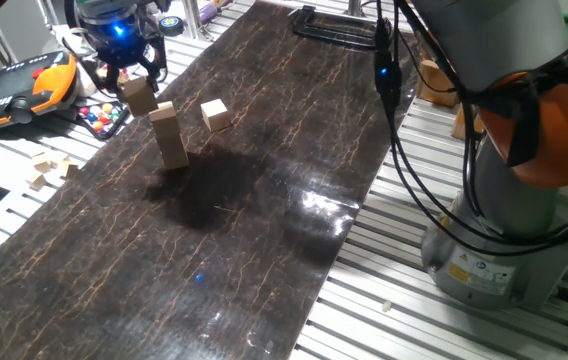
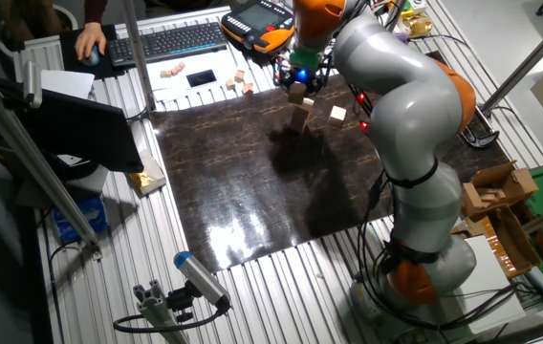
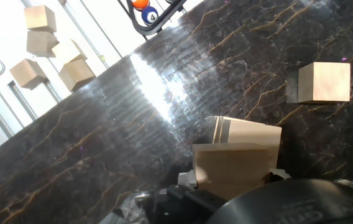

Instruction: Stack the blocks in a vertical line of five

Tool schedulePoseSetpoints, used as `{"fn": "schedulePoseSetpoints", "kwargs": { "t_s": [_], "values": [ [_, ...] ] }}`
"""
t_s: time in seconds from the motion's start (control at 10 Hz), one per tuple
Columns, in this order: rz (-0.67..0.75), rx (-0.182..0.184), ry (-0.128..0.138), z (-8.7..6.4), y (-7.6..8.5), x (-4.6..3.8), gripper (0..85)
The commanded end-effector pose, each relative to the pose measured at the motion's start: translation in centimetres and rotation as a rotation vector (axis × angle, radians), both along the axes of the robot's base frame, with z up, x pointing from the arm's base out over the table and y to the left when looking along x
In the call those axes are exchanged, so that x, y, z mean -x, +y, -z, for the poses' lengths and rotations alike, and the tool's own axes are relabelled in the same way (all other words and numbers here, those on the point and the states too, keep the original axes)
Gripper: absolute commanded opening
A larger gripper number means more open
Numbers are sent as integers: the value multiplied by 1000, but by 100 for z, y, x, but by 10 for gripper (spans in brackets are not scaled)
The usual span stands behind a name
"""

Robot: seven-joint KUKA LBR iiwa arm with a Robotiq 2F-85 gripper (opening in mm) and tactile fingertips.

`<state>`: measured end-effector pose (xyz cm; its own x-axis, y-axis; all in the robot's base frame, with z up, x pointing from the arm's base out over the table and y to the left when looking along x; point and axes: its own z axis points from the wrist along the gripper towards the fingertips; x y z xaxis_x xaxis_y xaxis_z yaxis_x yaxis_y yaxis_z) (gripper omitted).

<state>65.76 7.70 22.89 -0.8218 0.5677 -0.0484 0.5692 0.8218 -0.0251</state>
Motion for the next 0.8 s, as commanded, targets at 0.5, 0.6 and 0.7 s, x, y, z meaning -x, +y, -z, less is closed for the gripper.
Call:
{"fn": "schedulePoseSetpoints", "kwargs": {
  "t_s": [0.5,0.6,0.7],
  "values": [
    [-13,-36,-5,1,3,1,10],
    [-17,-39,-7,1,3,1,10],
    [-19,-37,-3,1,3,1,10]
  ]
}}
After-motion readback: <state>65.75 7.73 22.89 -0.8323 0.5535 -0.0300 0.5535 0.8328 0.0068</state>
